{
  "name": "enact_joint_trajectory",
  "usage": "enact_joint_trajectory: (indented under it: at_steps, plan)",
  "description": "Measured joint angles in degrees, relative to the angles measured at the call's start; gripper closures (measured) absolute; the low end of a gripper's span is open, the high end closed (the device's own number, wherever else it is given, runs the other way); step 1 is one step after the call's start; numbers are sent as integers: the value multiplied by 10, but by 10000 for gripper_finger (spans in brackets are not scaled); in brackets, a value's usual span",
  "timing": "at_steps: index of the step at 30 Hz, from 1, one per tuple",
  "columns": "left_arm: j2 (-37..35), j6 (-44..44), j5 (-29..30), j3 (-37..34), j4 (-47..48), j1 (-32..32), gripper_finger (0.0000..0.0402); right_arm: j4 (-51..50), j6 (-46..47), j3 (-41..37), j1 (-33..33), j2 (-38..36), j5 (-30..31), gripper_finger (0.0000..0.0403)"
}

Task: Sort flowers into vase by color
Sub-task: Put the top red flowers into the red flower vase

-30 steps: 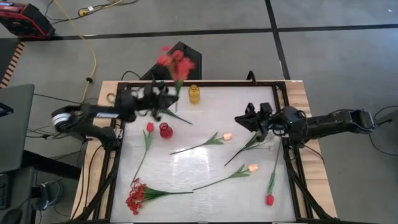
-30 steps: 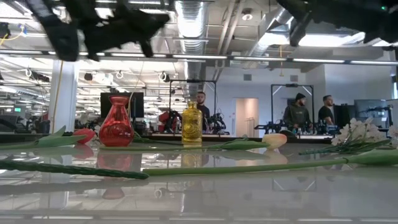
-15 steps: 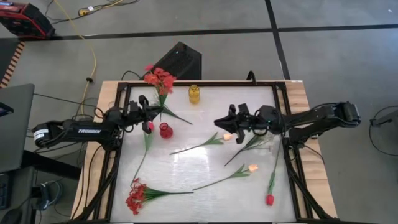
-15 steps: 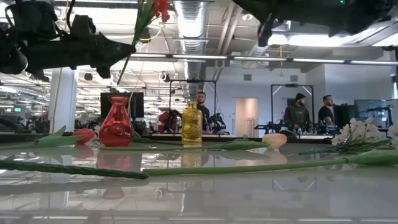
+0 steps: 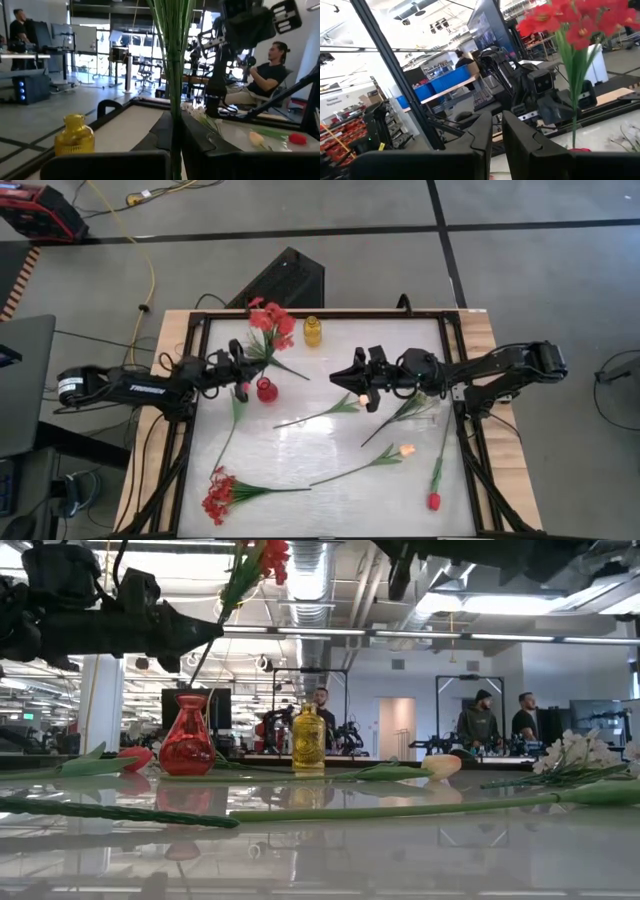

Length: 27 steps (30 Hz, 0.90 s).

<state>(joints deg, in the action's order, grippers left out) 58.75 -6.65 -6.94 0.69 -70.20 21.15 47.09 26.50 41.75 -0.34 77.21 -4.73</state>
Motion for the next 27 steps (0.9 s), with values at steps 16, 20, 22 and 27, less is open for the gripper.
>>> enact_joint_trajectory:
  at_steps: [16,20,22,27]
  plan:
    - [14,11,45,0,27,-39,401,1,0,1,1,0,0,332]
    - [14,17,55,0,37,-44,401,1,0,1,1,0,0,332]
    - [14,17,62,0,37,-44,401,1,0,1,1,0,0,332]
    - [14,15,64,0,41,-44,401,1,0,1,1,0,0,332]
